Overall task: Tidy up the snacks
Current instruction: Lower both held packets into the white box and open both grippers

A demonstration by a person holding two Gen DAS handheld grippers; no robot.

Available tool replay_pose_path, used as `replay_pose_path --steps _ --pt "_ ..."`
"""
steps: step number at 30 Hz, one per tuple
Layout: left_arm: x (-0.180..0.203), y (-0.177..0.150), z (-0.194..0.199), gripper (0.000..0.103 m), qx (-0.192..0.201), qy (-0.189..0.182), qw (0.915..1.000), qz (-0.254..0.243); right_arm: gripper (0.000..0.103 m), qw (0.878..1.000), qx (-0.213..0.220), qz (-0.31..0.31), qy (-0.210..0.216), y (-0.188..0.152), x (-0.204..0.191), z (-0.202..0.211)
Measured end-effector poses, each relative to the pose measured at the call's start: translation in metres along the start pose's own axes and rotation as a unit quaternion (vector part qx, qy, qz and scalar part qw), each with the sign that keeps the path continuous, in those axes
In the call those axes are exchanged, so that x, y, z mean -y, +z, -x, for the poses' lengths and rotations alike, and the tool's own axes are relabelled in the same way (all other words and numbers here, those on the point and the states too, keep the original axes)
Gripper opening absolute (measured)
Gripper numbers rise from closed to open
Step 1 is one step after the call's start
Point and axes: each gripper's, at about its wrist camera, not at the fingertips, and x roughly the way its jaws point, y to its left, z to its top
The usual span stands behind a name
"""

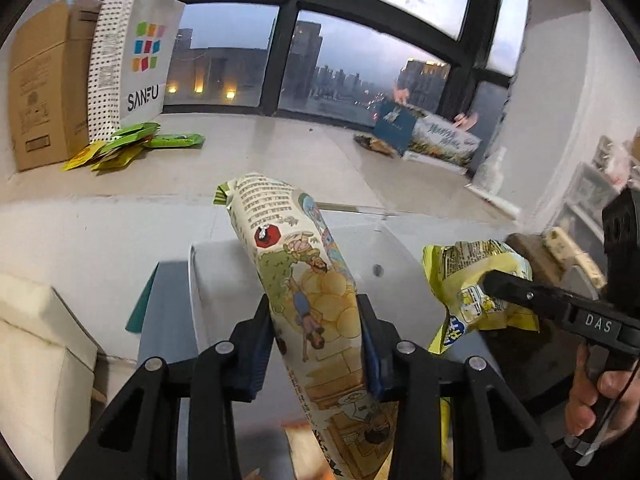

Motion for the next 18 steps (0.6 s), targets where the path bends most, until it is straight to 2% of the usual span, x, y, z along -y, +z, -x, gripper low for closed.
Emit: replay_pose_path --steps 5,8,9,10,11,12,14,16,18 --pt "-0.012 0.016 -0.053 0.043 -0.031 0.008 0.9995 0.009 0.038 0.999 -0.044 0.009 -0.027 0.027 0.008 -0.056" --pt "-0.017 0.014 -0.069 0.049 -0.051 0.026 0.9983 0.008 0.041 0.997 -0.063 0.012 -0.039 0.032 0.015 -0.077" --pt "-0.02 0.012 -0.071 0.069 -0.054 0.028 0.998 0.013 0.052 0.997 -0.067 0.004 -0.03 0.033 0.019 -0.08" --pt "-0.025 0.012 -0.072 0.086 -0.056 0.021 0.9979 0.024 0.067 0.997 -0.068 -0.006 -0.019 0.034 0.023 -0.081" --pt "-0.029 0.009 -0.068 0.103 -0.048 0.013 0.9982 0.034 0.097 0.998 -0.064 -0.016 -0.009 0.034 0.027 -0.079" --pt "-0.033 0.006 -0.063 0.103 -0.037 0.006 0.9984 0.042 0.103 0.998 -0.052 -0.021 -0.005 0.035 0.03 -0.074" --pt "-0.038 0.004 -0.052 0.103 -0.03 0.001 0.9984 0.048 0.103 0.999 -0.022 -0.014 -0.018 0.034 0.03 -0.061" --pt "-0.038 0.003 -0.039 0.103 -0.017 0.002 0.9988 0.045 0.103 0.999 -0.013 -0.001 -0.032 0.033 0.03 -0.05" --pt "-0.038 0.001 -0.024 0.103 -0.002 -0.001 0.9993 0.038 0.103 1.0 -0.005 0.0 -0.027 0.031 0.03 -0.037"
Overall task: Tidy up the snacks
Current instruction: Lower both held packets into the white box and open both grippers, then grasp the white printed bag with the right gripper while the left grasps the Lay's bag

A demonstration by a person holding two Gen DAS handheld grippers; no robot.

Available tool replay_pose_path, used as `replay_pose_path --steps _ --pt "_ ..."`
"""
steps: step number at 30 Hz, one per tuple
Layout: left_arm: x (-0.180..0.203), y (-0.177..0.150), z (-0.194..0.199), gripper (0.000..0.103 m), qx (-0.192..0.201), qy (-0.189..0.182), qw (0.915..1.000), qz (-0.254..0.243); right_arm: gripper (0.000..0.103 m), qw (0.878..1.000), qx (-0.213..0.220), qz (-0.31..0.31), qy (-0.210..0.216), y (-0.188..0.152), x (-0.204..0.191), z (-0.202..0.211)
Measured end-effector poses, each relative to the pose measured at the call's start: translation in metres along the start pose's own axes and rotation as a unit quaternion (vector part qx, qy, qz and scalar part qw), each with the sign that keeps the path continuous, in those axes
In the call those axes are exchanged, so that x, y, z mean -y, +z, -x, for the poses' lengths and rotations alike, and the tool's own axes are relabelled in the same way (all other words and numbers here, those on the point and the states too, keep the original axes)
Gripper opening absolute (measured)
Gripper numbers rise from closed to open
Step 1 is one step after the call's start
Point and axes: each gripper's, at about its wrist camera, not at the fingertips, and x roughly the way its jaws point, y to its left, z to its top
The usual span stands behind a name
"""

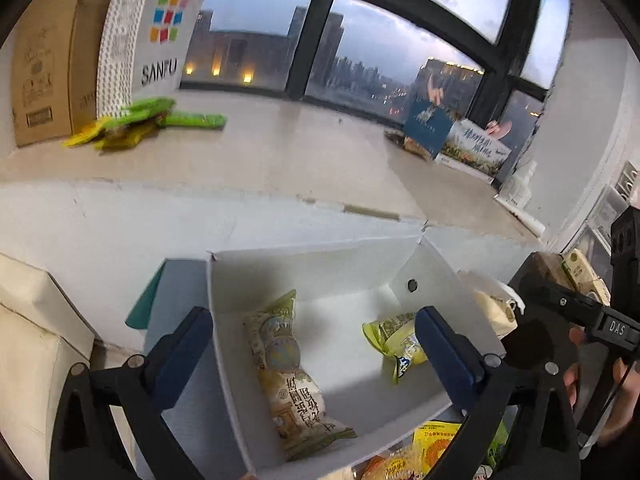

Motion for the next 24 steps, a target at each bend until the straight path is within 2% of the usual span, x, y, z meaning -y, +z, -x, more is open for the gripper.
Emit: replay_pose_path --steps 3,5,6,8,11,14,17,22,24 --pt "0.007 -0.005 0.027 0.103 0.032 -0.009 0.9991 -0.026 0.103 0.998 0.049 0.011 0.021 -0.008 -0.002 0.027" --pt "0.014 -0.011 0.048 0.103 0.066 -0.016 0.9969 -0.04 0.103 0.995 0.088 0.033 0.006 -0.015 -0.009 0.046" --pt "0.016 -0.015 0.059 0.103 0.083 -0.024 0.9952 -0.047 0.103 0.994 0.099 0.046 -0.003 -0.019 -0.013 0.056" --pt "0.022 -0.024 0.081 0.103 0.109 -0.028 0.9919 -0.058 0.103 0.992 0.107 0.064 0.008 -0.028 -0.022 0.075" --pt "0.033 -0.036 0.107 0.103 0.099 -0.03 0.992 -0.073 0.103 0.991 0.108 0.068 0.025 -0.045 -0.032 0.103" --pt "0.04 -0.052 0.14 0.103 0.117 -0.048 0.9886 -0.081 0.103 0.988 0.123 0.089 0.029 -0.069 -0.043 0.138" --pt "0.043 -0.071 0.164 0.103 0.128 -0.044 0.987 -0.086 0.103 0.985 0.14 0.097 0.039 -0.096 -0.05 0.167" --pt "0.046 -0.114 0.192 0.103 0.131 -0.045 0.987 -0.082 0.103 0.983 0.155 0.075 0.069 -0.145 -0.046 0.195" --pt "0.046 -0.134 0.196 0.103 0.121 -0.037 0.9886 -0.08 0.103 0.985 0.142 0.057 0.083 -0.163 -0.04 0.196"
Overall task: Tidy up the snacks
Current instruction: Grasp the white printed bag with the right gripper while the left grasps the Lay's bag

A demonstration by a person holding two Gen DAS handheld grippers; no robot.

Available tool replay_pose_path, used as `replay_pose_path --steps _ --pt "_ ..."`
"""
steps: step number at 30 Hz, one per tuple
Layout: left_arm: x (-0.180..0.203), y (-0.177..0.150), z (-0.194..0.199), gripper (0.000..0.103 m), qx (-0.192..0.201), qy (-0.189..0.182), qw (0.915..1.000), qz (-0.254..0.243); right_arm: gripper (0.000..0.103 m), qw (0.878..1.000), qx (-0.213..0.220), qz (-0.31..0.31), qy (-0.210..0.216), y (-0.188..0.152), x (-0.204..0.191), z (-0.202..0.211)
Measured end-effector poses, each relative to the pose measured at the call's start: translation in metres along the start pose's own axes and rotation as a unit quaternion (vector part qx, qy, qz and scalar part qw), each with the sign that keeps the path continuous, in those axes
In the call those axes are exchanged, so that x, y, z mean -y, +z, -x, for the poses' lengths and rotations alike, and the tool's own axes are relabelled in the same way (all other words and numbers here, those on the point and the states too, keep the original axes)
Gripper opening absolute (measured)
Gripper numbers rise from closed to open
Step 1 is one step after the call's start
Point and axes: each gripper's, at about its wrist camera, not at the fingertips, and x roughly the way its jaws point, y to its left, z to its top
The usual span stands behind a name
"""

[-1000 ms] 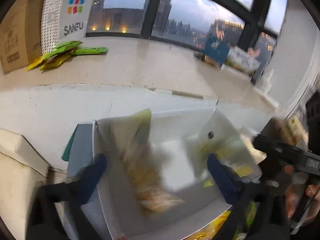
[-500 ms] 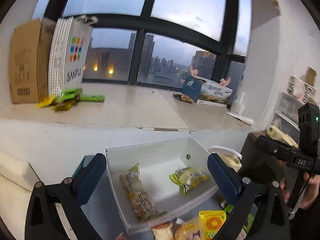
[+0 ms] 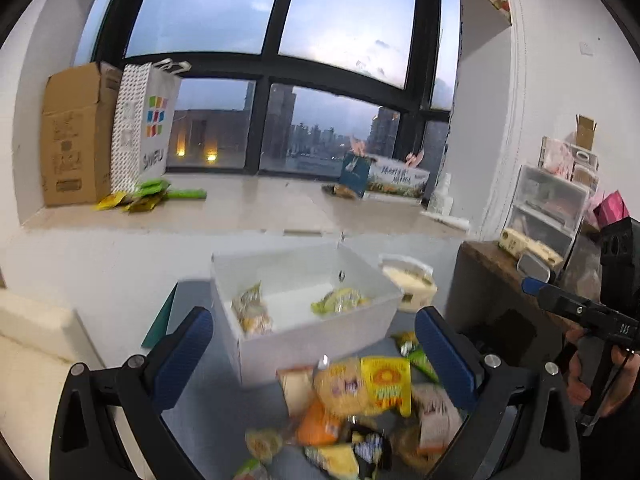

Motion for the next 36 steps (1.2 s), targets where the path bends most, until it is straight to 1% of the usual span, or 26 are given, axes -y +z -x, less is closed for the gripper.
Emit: replay_pose_path --steps 3,4,5,7,8,10,12,14,16,19,21,23,25,29,30,31,32,33,34,35,36 --pt "0.0 -0.026 0.005 0.103 -0.028 -0.011 0.9995 0.009 0.103 0.999 -0.023 -0.02 -0.015 -0.03 0.007 0.003" --pt "0.0 -0.032 0.006 0.103 -0.034 -0.008 0.9993 0.011 0.103 0.999 -0.033 -0.024 -0.018 -0.038 0.009 0.002" --pt "0.0 -0.038 0.007 0.103 -0.04 -0.003 0.9992 0.009 0.103 0.998 -0.053 -0.027 -0.016 -0.047 0.012 -0.003" --pt "0.002 -0.044 0.01 0.103 -0.043 0.007 0.9991 0.002 0.103 0.996 -0.074 -0.03 -0.027 -0.055 0.016 -0.009" --pt "0.003 -0.044 0.011 0.103 -0.042 0.008 0.9991 0.001 0.103 0.995 -0.088 -0.027 -0.039 -0.057 0.018 -0.015" --pt "0.003 -0.044 0.014 0.103 -0.039 0.0 0.9992 0.001 0.103 0.993 -0.101 -0.03 -0.061 -0.061 0.021 -0.018" --pt "0.004 -0.041 0.015 0.103 -0.032 -0.001 0.9995 0.001 0.103 0.988 -0.121 -0.054 -0.081 -0.065 0.029 -0.027" --pt "0.004 -0.04 0.016 0.103 -0.032 -0.002 0.9995 0.003 0.103 0.983 -0.139 -0.081 -0.084 -0.071 0.038 -0.035" --pt "0.003 -0.038 0.015 0.103 -0.033 -0.005 0.9994 0.004 0.103 0.977 -0.16 -0.117 -0.075 -0.081 0.049 -0.043" --pt "0.003 -0.038 0.013 0.103 -0.035 -0.008 0.9993 0.004 0.103 0.962 -0.187 -0.191 -0.048 -0.1 0.067 -0.057" --pt "0.003 -0.039 0.011 0.103 -0.039 -0.008 0.9992 0.004 0.103 0.945 -0.199 -0.257 -0.025 -0.112 0.081 -0.068" --pt "0.003 -0.042 0.01 0.103 -0.043 -0.007 0.999 0.002 0.103 0.931 -0.202 -0.305 -0.016 -0.124 0.095 -0.078" --pt "0.001 -0.044 0.008 0.103 -0.048 -0.007 0.9988 0.001 0.103 0.919 -0.215 -0.33 -0.024 -0.132 0.102 -0.086" --pt "-0.003 -0.049 0.006 0.103 -0.057 -0.006 0.9983 0.007 0.103 0.895 -0.241 -0.376 -0.004 -0.15 0.109 -0.105" --pt "-0.004 -0.05 0.006 0.103 -0.058 -0.006 0.9982 0.01 0.103 0.891 -0.244 -0.383 0.003 -0.154 0.11 -0.108" --pt "-0.006 -0.051 0.005 0.103 -0.06 -0.006 0.9981 0.012 0.101 0.887 -0.246 -0.391 0.011 -0.157 0.11 -0.111" --pt "-0.007 -0.052 0.004 0.103 -0.063 -0.008 0.9979 0.015 0.087 0.885 -0.244 -0.396 0.02 -0.161 0.111 -0.114" --pt "-0.008 -0.053 0.003 0.103 -0.065 -0.009 0.9977 0.016 0.066 0.885 -0.246 -0.395 0.018 -0.163 0.113 -0.115" --pt "-0.008 -0.053 0.003 0.103 -0.066 -0.009 0.9976 0.017 0.064 0.885 -0.247 -0.394 0.016 -0.166 0.113 -0.115" --pt "-0.007 -0.054 0.001 0.103 -0.068 -0.008 0.9975 0.016 0.059 0.886 -0.242 -0.395 0.02 -0.168 0.114 -0.114" --pt "-0.007 -0.055 0.0 0.103 -0.07 -0.008 0.9974 0.015 0.049 0.889 -0.236 -0.391 0.024 -0.168 0.113 -0.112"
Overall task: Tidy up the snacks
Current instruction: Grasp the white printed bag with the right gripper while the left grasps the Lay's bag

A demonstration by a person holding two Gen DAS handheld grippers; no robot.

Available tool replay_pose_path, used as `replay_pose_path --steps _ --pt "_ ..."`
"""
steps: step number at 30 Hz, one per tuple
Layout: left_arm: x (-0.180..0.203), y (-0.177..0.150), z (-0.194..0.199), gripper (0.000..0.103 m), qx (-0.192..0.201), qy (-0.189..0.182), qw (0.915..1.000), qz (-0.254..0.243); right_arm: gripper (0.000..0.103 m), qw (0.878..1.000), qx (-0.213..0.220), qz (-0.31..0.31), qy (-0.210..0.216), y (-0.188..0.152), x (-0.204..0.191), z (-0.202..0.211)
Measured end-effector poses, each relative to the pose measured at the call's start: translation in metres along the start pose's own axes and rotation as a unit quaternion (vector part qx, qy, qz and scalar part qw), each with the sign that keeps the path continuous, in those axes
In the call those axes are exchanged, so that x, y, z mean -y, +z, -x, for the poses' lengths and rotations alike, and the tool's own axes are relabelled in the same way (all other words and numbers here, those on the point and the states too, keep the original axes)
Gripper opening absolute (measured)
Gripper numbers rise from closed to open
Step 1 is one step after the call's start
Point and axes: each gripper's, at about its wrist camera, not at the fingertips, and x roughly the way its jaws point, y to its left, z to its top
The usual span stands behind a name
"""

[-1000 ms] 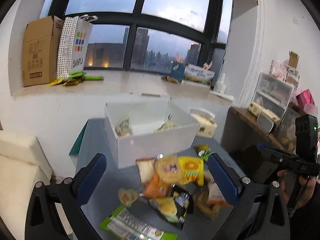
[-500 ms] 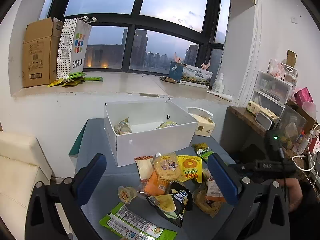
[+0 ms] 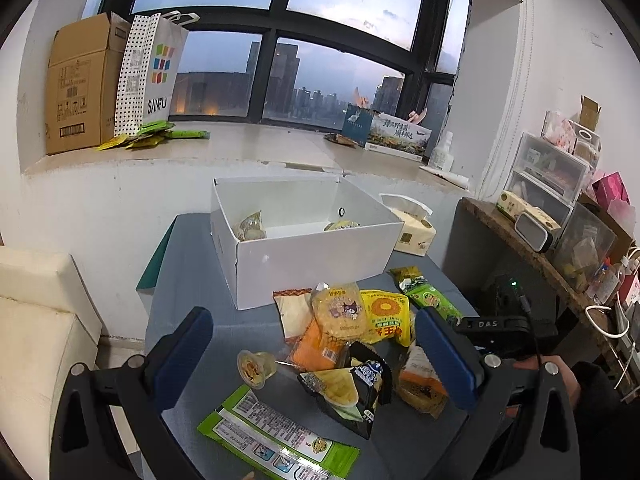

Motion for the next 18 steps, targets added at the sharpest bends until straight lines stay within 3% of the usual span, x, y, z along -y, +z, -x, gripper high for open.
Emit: replay_pose_path --steps 3,10,18 --pt "0.002 -0.002 -0.005 0.103 -0.009 0.002 1.0 -0.002 0.04 1.0 0.016 0.017 0.008 -0.002 0.0 0.013" --pt "0.011 -0.005 -0.05 0.103 -0.069 -0.022 0.9973 0.012 0.04 0.993 0.085 0.082 0.018 -0.006 -0.024 0.07" --pt "0.05 -0.002 -0.146 0.103 -0.148 0.05 0.987 -0.039 0.04 0.967 0.169 0.189 -0.027 -0.015 -0.067 0.117"
